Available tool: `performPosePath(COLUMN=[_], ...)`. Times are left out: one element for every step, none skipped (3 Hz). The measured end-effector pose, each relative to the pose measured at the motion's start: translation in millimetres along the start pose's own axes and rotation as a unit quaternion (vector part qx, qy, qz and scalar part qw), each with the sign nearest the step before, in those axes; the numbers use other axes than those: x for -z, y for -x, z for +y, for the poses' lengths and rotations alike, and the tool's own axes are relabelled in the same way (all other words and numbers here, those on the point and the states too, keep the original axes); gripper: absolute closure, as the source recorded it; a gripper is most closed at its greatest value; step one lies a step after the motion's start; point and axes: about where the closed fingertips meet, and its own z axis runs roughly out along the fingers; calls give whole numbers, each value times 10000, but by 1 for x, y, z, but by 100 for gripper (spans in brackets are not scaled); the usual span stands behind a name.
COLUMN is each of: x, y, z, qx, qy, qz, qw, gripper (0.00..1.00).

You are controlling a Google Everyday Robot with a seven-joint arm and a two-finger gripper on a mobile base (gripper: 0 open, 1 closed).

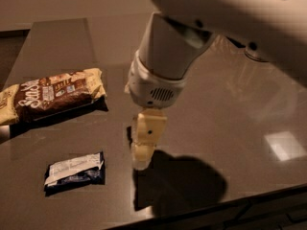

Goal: Pick rxbar blueberry

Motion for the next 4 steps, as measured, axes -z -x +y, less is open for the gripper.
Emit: performPosePath(x=[-30,-59,-83,-100], y=[29,47,53,56], z=[2,7,11,20], qx=[113,220,242,190], qy=[154,226,285,371], qz=[26,53,100,105], qw=[9998,9995,9993,9991], gripper=[0,0,0,0])
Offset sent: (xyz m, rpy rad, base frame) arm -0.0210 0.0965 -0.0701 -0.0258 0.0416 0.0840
